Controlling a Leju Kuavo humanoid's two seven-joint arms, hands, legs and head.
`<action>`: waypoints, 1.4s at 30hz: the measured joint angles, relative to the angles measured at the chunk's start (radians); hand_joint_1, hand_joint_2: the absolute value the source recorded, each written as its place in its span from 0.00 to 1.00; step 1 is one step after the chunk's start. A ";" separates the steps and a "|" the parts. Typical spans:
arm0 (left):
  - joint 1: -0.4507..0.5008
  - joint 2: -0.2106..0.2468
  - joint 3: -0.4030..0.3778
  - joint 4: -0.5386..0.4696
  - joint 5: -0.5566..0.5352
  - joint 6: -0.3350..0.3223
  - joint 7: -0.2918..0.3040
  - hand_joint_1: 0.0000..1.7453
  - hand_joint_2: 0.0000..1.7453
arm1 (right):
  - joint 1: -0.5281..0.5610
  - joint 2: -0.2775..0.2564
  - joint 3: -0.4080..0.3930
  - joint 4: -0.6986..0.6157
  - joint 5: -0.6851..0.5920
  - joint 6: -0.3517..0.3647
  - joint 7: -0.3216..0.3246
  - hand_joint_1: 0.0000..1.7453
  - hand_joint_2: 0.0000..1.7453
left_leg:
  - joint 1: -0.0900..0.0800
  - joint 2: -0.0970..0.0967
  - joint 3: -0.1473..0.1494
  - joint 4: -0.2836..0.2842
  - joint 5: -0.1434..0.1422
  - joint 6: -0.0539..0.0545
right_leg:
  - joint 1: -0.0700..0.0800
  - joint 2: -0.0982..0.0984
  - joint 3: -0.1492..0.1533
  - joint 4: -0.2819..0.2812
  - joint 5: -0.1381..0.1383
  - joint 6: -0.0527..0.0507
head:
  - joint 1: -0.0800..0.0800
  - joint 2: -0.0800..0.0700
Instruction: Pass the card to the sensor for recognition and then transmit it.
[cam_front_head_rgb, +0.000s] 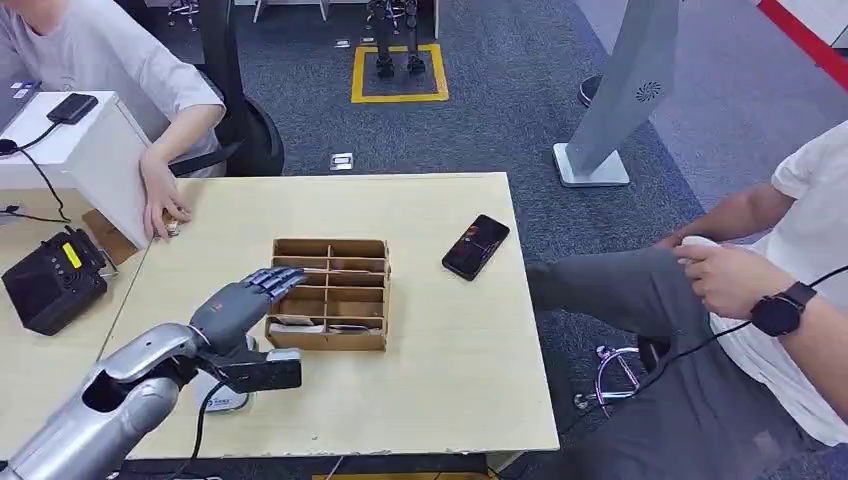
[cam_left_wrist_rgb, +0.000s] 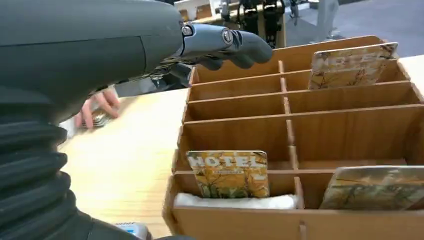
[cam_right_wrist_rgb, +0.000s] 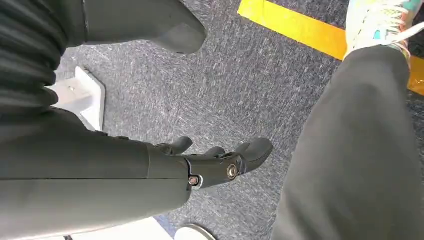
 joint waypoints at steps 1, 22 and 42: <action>0.000 -0.008 -0.004 0.007 -0.005 0.004 0.005 0.00 1.00 | 0.000 0.000 0.000 0.000 0.001 0.000 0.000 0.00 1.00 | 0.000 0.000 0.000 0.000 0.000 0.000 | 0.000 0.000 0.000 0.000 0.000 0.000 | 0.000 0.000; -0.021 -0.121 -0.006 0.137 -0.046 0.075 0.041 0.00 1.00 | -0.006 0.008 0.010 -0.001 0.012 0.000 0.006 0.00 1.00 | 0.000 0.000 0.000 0.000 0.000 0.000 | 0.000 0.000 0.000 0.000 0.000 0.000 | 0.000 0.000; -0.021 -0.155 -0.003 0.196 -0.108 0.121 0.050 0.00 1.00 | -0.006 0.008 0.011 -0.001 0.011 -0.002 -0.002 0.00 1.00 | 0.000 0.000 0.000 0.000 0.000 0.000 | 0.000 0.000 0.000 0.000 0.000 0.000 | 0.000 0.000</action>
